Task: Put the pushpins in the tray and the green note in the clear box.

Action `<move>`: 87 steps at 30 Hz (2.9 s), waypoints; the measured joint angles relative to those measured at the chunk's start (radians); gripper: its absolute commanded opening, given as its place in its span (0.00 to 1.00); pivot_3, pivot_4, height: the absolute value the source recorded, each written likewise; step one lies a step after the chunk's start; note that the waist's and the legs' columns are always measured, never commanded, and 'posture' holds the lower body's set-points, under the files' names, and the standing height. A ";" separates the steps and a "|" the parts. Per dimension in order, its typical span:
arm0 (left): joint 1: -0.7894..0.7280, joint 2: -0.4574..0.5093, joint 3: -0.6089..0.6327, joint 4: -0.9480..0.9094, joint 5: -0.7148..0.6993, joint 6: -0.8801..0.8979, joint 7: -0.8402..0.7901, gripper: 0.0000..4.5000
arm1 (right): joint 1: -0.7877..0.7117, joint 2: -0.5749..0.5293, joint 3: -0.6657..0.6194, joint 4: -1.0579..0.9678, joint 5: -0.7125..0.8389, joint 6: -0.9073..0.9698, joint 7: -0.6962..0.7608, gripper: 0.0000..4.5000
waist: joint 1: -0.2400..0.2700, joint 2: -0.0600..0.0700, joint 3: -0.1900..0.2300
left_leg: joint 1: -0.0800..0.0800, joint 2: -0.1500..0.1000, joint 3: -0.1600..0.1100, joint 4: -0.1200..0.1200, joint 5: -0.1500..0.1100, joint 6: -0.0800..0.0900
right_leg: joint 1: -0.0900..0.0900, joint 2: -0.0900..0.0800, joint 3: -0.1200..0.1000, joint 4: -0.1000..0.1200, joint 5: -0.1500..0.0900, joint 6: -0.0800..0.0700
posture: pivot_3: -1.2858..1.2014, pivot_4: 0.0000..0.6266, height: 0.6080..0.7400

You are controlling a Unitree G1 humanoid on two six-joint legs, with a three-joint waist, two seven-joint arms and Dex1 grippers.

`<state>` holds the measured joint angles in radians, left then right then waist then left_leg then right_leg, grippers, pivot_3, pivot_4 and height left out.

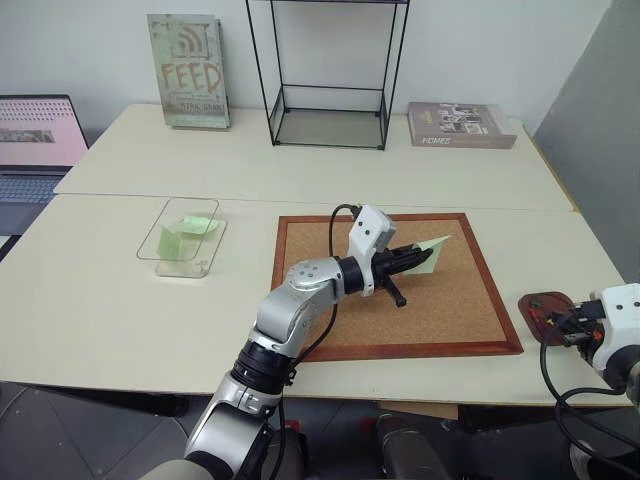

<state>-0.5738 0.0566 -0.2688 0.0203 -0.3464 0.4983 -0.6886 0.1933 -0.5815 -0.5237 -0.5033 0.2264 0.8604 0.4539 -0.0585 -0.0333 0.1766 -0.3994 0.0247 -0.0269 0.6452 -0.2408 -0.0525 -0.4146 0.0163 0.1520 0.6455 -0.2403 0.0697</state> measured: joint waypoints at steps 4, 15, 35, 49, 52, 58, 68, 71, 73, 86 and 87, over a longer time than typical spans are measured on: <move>0.001 0.001 0.000 -0.001 0.002 -0.001 0.001 0.00 | -0.011 0.000 0.003 0.001 0.012 0.017 -0.001 0.71 | 0.000 0.000 0.000 | 0.000 0.000 0.000 0.000 0.000 0.000 | 0.000 0.000 0.000 0.000 0.000 0.000 | 0.52 0.24 1.00; 0.001 0.001 0.000 -0.001 0.013 -0.005 0.001 0.00 | -0.004 0.009 0.003 -0.001 0.035 0.062 -0.024 0.75 | -0.001 0.000 0.000 | 0.000 0.000 0.000 0.000 0.000 0.000 | 0.000 0.000 0.000 0.000 0.000 0.000 | 0.52 0.24 1.00; -0.082 0.044 0.147 -0.028 0.128 -0.054 0.253 0.00 | -0.245 -0.018 0.100 -0.260 0.370 -0.009 0.141 0.75 | -0.021 -0.001 0.001 | 0.001 0.000 -0.001 0.001 0.000 0.000 | 0.001 0.001 0.000 0.000 0.001 0.001 | 0.52 0.24 1.00; -0.041 0.408 0.559 -0.089 0.248 0.198 0.562 0.00 | -0.646 -0.042 0.553 0.004 0.432 -0.012 0.312 0.75 | -0.016 -0.003 0.002 | -0.004 0.001 -0.007 -0.001 -0.001 -0.001 | -0.002 -0.001 -0.007 -0.001 0.003 0.006 | 0.52 0.24 1.00; -0.024 0.427 0.592 -0.063 0.251 0.223 0.576 0.00 | -0.670 -0.041 0.598 0.035 0.420 -0.029 0.346 0.75 | -0.007 -0.003 0.002 | -0.005 0.001 -0.008 0.000 -0.001 -0.001 | -0.002 -0.001 -0.009 -0.001 0.003 0.006 | 0.52 0.24 1.00; 0.029 0.429 0.579 -0.016 0.247 0.285 0.565 0.00 | -0.713 -0.026 0.679 0.085 0.369 -0.084 0.381 0.75 | -0.007 -0.004 0.002 | -0.004 0.002 -0.010 0.000 0.000 -0.001 | -0.001 0.000 -0.012 0.001 0.003 0.005 | 0.52 0.24 1.00; 0.008 0.412 0.590 0.018 0.202 0.327 0.561 0.32 | -0.709 -0.030 0.703 0.098 0.334 -0.111 0.396 0.77 | -0.001 -0.004 0.003 | -0.004 0.002 -0.011 0.000 0.000 -0.001 | -0.001 0.000 -0.013 0.001 0.003 0.005 | 0.52 0.24 1.00; 0.007 0.407 0.590 0.018 0.189 0.341 0.569 0.45 | -0.709 -0.030 0.703 0.092 0.335 -0.109 0.395 0.77 | -0.001 -0.004 0.003 | -0.004 0.002 -0.012 0.000 0.000 -0.001 | -0.001 0.000 -0.013 0.001 0.003 0.005 | 0.52 0.24 1.00; 0.005 0.407 0.590 0.018 0.186 0.344 0.570 0.52 | -0.709 -0.030 0.703 0.089 0.335 -0.108 0.394 0.77 | -0.001 -0.004 0.003 | -0.004 0.002 -0.012 0.000 0.000 -0.001 | -0.001 0.000 -0.013 0.001 0.003 0.005 | 0.52 0.24 1.00; 0.016 0.438 0.574 -0.013 0.191 0.294 0.537 0.89 | -0.710 -0.022 0.699 0.076 0.334 -0.100 0.376 0.77 | -0.001 -0.004 0.003 | -0.005 0.002 -0.012 0.000 0.000 -0.001 | -0.001 0.000 -0.014 0.001 0.003 0.005 | 0.52 0.24 1.00; 0.019 0.447 0.567 -0.022 0.191 0.280 0.522 0.89 | -0.710 -0.020 0.694 0.076 0.329 -0.111 0.367 0.77 | -0.001 -0.004 0.003 | -0.005 0.002 -0.012 0.000 0.000 -0.001 | -0.001 0.000 -0.014 0.001 0.003 0.005 | 0.52 0.24 1.00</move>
<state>-0.5549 0.5040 0.2982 -0.0017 -0.1557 0.7780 -0.1668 -0.5162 -0.6012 0.1703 -0.4275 0.5559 0.7495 0.8212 -0.0592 -0.0369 0.1791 -0.4039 0.0263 -0.0389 0.6449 -0.2412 -0.0538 -0.4158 0.0160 0.1384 0.6465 -0.2369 0.0744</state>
